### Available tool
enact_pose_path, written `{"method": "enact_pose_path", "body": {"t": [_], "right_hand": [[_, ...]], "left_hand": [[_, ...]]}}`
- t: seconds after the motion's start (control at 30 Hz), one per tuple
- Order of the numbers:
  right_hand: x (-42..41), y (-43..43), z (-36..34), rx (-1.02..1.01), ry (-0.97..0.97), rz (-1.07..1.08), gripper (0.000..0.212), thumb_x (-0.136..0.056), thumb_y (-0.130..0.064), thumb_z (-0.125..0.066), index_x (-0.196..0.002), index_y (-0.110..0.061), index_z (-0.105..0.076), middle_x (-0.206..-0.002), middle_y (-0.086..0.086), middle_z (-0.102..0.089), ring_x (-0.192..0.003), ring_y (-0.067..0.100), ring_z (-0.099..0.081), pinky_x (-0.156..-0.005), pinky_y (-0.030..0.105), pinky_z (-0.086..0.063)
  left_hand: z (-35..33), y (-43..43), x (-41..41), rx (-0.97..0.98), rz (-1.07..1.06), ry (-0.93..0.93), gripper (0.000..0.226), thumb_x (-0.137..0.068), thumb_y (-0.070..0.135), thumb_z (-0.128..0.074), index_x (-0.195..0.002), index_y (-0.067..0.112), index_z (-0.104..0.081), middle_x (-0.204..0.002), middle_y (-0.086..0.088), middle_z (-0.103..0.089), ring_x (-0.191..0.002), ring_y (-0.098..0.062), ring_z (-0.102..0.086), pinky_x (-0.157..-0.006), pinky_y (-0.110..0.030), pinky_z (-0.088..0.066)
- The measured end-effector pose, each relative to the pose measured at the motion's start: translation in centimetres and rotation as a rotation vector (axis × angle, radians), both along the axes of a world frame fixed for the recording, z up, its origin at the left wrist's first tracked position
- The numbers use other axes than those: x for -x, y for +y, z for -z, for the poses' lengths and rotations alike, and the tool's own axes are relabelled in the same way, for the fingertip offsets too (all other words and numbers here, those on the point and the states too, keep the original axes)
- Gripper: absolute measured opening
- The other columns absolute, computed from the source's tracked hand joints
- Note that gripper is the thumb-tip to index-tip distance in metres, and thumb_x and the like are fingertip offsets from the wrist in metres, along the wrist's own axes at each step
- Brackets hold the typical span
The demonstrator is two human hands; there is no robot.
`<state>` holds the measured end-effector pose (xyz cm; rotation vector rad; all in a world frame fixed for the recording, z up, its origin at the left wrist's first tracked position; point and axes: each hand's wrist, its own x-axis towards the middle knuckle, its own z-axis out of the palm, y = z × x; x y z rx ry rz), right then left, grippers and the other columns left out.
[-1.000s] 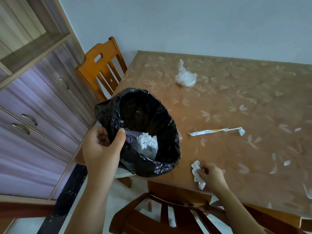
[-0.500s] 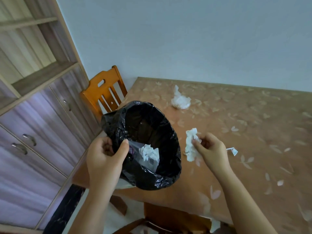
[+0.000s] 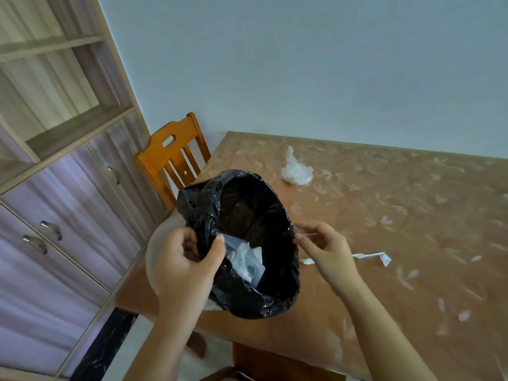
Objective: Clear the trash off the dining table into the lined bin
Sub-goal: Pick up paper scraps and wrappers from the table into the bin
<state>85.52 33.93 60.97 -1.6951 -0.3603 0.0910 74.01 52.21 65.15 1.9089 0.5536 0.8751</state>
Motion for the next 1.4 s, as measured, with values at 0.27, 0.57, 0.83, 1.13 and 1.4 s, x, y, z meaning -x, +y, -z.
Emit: {"method": "enact_pose_path", "body": {"t": [0.27,0.57,0.83,1.13,1.4], "right_hand": [[-5.1,-6.2,7.5,0.417,0.027,0.235,0.012,-0.08,-0.01,-0.062,-0.085,-0.02,-0.063,-0.09,-0.001,-0.064,-0.071,0.001,-0.057,-0.061,0.02,-0.042],[-10.2,-7.7,14.1,0.737,0.137,0.189,0.026,-0.077,-0.015,-0.065,-0.102,-0.008,-0.062,-0.102,0.008,-0.06,-0.082,0.023,-0.056,-0.07,0.031,-0.038],[-11.6,-7.6,16.6,0.882,0.156,0.122,0.015,-0.081,-0.015,-0.059,-0.092,-0.006,-0.062,-0.103,0.012,-0.056,-0.087,0.032,-0.056,-0.065,0.034,-0.038],[-10.7,-7.8,17.2,0.928,0.123,0.133,0.009,-0.082,-0.008,-0.058,-0.081,-0.004,-0.065,-0.093,0.015,-0.057,-0.079,0.034,-0.057,-0.062,0.033,-0.039],[-8.5,-7.7,16.1,0.829,0.196,0.159,0.009,-0.08,-0.013,-0.061,-0.082,-0.005,-0.066,-0.088,0.014,-0.064,-0.076,0.027,-0.056,-0.064,0.031,-0.038]], "left_hand": [[-0.5,-0.9,-2.4,-0.002,0.011,-0.003,0.031,-0.064,0.049,-0.061,-0.066,0.019,-0.053,-0.062,-0.014,-0.059,-0.057,-0.021,-0.053,-0.052,-0.046,-0.048],[-0.5,-0.4,-3.9,0.038,-0.006,0.005,0.021,-0.065,0.048,-0.062,-0.073,0.029,-0.055,-0.073,0.001,-0.061,-0.059,-0.017,-0.057,-0.048,-0.024,-0.047],[-0.3,0.2,-3.9,0.077,-0.059,0.024,0.026,-0.063,0.051,-0.061,-0.074,0.027,-0.059,-0.071,0.005,-0.063,-0.056,-0.008,-0.055,-0.049,-0.02,-0.047],[-0.1,0.3,-3.0,0.1,-0.075,0.017,0.028,-0.063,0.051,-0.062,-0.072,0.026,-0.059,-0.063,0.012,-0.061,-0.054,-0.004,-0.054,-0.048,-0.017,-0.045],[0.2,0.3,-1.8,0.114,-0.072,-0.006,0.028,-0.061,0.051,-0.062,-0.071,0.025,-0.057,-0.06,0.01,-0.056,-0.053,-0.005,-0.049,-0.049,-0.024,-0.044]]}}
